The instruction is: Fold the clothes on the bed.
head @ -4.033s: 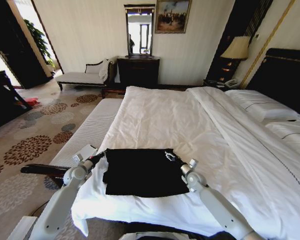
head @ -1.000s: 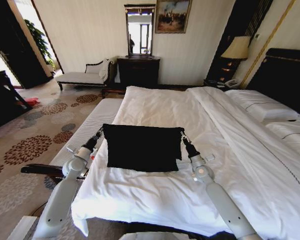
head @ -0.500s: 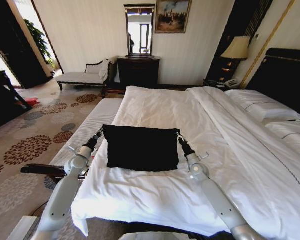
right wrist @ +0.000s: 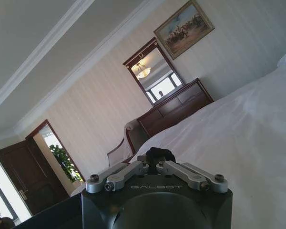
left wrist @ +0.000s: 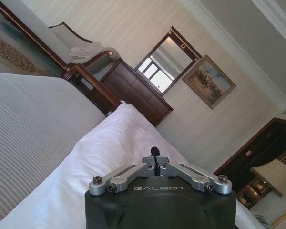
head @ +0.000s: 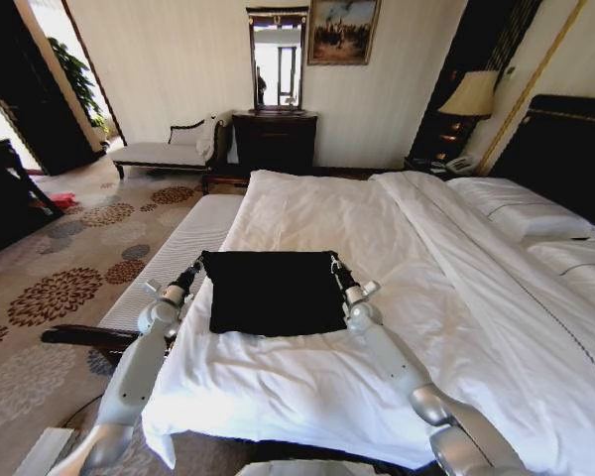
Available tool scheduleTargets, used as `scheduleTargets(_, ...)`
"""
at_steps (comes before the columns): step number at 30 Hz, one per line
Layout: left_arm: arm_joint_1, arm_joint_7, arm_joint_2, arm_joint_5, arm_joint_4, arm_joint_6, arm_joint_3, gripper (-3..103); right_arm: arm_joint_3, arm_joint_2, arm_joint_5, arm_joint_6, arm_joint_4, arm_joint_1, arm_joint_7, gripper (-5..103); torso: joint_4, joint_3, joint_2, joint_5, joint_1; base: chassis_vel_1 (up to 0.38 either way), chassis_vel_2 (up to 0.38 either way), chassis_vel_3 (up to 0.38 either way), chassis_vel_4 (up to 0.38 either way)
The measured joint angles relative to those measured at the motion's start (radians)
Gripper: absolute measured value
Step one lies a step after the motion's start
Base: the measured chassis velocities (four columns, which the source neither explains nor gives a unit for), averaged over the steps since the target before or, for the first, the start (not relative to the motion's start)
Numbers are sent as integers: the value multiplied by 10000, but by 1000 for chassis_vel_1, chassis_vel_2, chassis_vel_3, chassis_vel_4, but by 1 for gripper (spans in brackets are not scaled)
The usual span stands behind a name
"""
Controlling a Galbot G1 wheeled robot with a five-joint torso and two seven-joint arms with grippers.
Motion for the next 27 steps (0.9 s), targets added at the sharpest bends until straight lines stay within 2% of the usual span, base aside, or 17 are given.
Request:
scheduleTargets(5,9,-80,60,60,52,-55,24,0,-90,136,-69,33,-149,159,121,2,-4,-1,-1,-1,1,0,0,0,0)
scheduleTargets(8,281,-96,373,-101,-306,-90,34,0,-124,4,8,31,420,-37,236,2,0,-2,0,1,0,0,0,0,0)
scheduleTargets(12,729,-94,714,-217,-778,-130,83,0,-121,-398,198,-72,1264,-494,447,2,4,-2,0,1,-1,0,0,0,0)
scheduleTargets(15,1445,-58,1041,-400,-1481,-159,61,0,-65,-1170,423,-356,2431,-1236,746,2,1,-3,0,2,-3,0,0,0,0)
scheduleTargets(16,1445,-58,1041,-400,-1481,-159,61,0,-65,-1170,423,-356,2431,-1236,746,2,1,-3,0,2,-3,0,0,0,0)
scheduleTargets(18,2015,30,1214,-518,-2028,-163,-16,0,-6,-1850,591,-552,3315,-1948,849,2,-7,-3,1,1,-4,0,0,0,0)
scheduleTargets(20,2318,103,1286,-514,-2280,-168,-42,0,26,-2101,604,-586,3664,-2330,860,2,-8,-4,1,3,-4,0,0,0,0)
scheduleTargets(27,2760,153,1248,-209,-2387,-178,-99,0,13,-2132,417,-579,3968,-3012,875,2,1,-4,2,0,-4,0,0,0,0)
